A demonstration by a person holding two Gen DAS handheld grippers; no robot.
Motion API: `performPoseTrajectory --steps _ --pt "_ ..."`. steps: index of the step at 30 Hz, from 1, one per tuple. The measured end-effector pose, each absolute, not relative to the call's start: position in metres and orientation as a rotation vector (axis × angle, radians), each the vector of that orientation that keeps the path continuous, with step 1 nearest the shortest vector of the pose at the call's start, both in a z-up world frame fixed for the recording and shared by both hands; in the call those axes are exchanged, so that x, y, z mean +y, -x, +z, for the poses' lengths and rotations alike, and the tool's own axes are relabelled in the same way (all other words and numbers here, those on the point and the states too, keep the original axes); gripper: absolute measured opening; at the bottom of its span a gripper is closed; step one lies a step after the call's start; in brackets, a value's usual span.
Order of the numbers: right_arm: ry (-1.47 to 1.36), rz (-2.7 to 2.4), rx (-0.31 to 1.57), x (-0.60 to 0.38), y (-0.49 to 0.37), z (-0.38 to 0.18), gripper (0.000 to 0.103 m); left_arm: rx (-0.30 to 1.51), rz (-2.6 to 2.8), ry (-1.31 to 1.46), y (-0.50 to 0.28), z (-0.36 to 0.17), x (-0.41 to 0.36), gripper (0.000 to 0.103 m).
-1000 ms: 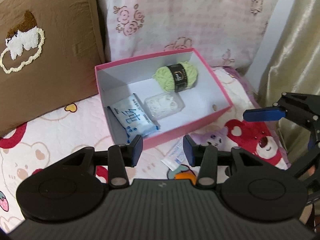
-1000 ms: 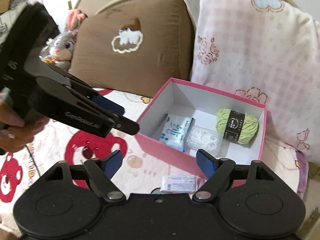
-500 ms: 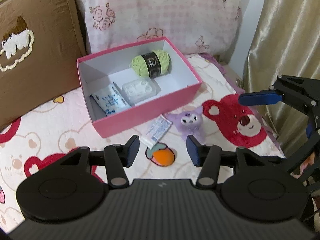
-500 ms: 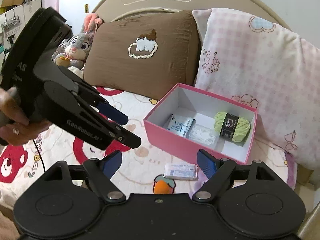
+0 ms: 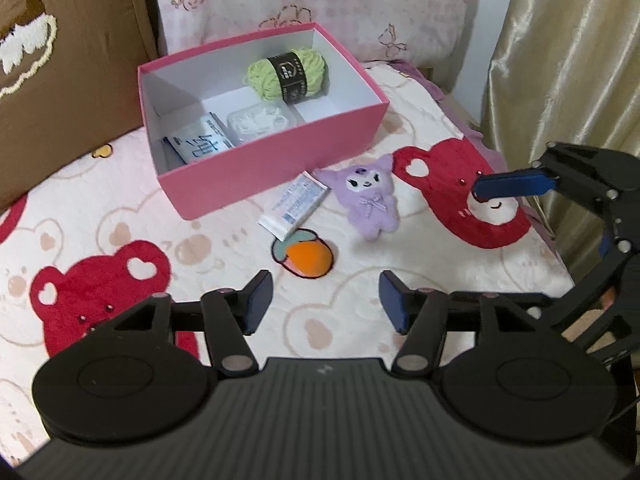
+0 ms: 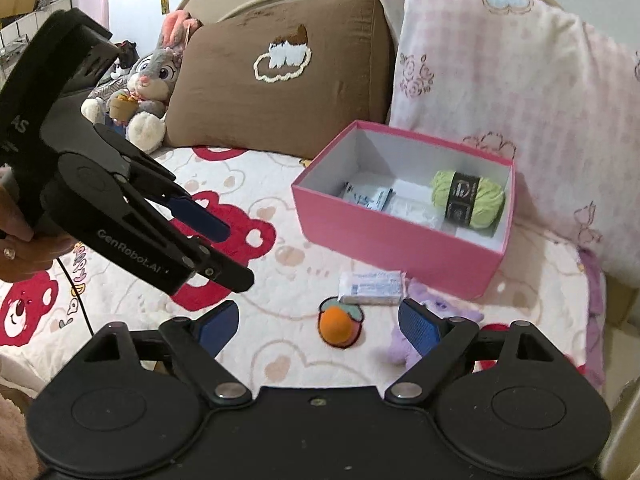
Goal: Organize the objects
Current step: 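Withdraw both tools from the box toward the orange sponge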
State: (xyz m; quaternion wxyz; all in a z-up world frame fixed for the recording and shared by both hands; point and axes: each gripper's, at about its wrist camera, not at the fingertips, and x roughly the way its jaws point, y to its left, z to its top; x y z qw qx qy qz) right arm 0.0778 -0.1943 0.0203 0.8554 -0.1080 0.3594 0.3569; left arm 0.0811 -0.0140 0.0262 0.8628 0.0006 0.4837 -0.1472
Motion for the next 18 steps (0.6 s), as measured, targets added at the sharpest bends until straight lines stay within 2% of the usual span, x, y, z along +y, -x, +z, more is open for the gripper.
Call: performPoseTrajectory --steps 2,5,7,9,15,18 --pt "0.231 0.754 0.742 -0.194 -0.076 0.012 0.090 1.042 -0.299 0.024 -0.084 0.019 -0.014 0.068" --pt "0.263 0.721 0.728 -0.195 -0.076 -0.002 0.090 1.057 -0.298 0.051 -0.092 0.009 -0.013 0.070" --pt "0.272 0.714 0.729 -0.197 -0.078 -0.011 0.090 1.043 -0.287 0.052 -0.096 0.003 -0.012 0.075" --pt "0.270 0.709 0.735 -0.198 -0.082 -0.021 0.090 1.037 -0.298 0.062 -0.100 -0.005 -0.011 0.085" --pt "0.214 0.637 0.766 -0.198 -0.102 -0.049 0.090 1.045 -0.296 0.118 -0.110 -0.040 -0.007 0.088" --pt "0.317 0.654 0.763 -0.193 -0.113 -0.064 0.090 1.026 -0.257 0.116 -0.117 -0.056 -0.003 0.092"
